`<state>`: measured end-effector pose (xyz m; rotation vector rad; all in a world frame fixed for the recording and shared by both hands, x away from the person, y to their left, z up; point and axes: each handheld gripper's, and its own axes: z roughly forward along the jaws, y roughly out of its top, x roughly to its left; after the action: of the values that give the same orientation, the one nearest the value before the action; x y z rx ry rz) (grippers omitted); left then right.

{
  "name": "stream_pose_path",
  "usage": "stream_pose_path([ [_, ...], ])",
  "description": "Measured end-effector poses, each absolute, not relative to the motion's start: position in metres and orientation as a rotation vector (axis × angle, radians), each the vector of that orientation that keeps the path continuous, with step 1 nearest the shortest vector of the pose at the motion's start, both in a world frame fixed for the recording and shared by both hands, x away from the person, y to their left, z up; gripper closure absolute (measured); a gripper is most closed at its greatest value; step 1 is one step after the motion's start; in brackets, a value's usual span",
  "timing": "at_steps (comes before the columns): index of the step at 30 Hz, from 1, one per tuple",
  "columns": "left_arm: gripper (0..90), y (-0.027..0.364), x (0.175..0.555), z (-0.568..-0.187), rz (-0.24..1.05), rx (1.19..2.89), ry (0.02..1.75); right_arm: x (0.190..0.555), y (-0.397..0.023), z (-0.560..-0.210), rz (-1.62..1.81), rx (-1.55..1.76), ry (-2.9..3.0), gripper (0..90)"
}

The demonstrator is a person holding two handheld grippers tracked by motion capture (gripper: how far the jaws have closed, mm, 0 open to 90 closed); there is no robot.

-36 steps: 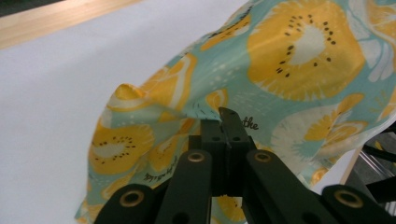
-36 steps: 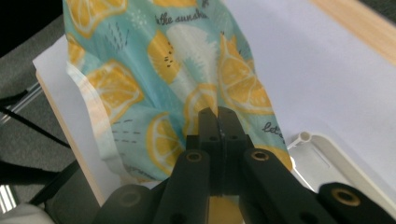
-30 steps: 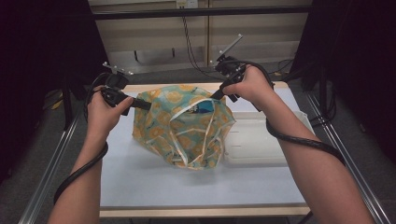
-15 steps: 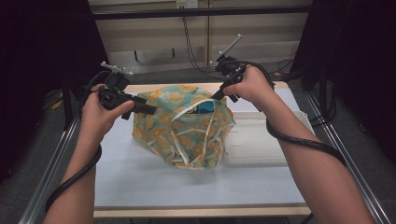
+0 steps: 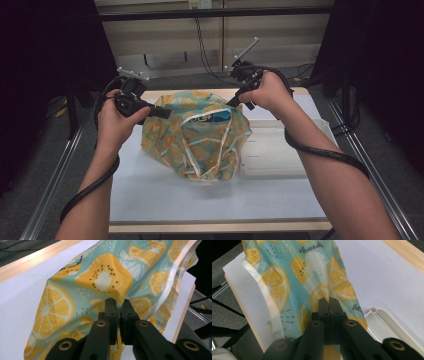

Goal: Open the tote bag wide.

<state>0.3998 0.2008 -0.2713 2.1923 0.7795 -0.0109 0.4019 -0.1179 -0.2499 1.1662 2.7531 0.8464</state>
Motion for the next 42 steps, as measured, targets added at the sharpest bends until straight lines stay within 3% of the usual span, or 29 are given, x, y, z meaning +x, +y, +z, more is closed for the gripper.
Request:
stream_pose_path([
  [20,90.0,0.203,0.406,-0.228,0.024,2.139,0.789,0.403,-0.116,-0.246,0.861,1.137,2.736,90.0],
  [31,90.0,0.189,0.441,-0.249,-0.030,2.182,0.877,0.409,-0.118,-0.253,0.838,1.127,2.745,88.9],
  [34,90.0,0.186,0.445,-0.260,-0.065,2.182,0.889,0.408,-0.119,-0.255,0.836,1.112,2.748,85.4],
  [39,90.0,0.188,0.444,-0.263,-0.068,2.217,0.866,0.404,-0.127,-0.247,0.832,1.105,2.738,72.2],
  [42,90.0,0.189,0.443,-0.263,-0.068,2.231,0.865,0.401,-0.131,-0.242,0.830,1.100,2.726,70.3],
])
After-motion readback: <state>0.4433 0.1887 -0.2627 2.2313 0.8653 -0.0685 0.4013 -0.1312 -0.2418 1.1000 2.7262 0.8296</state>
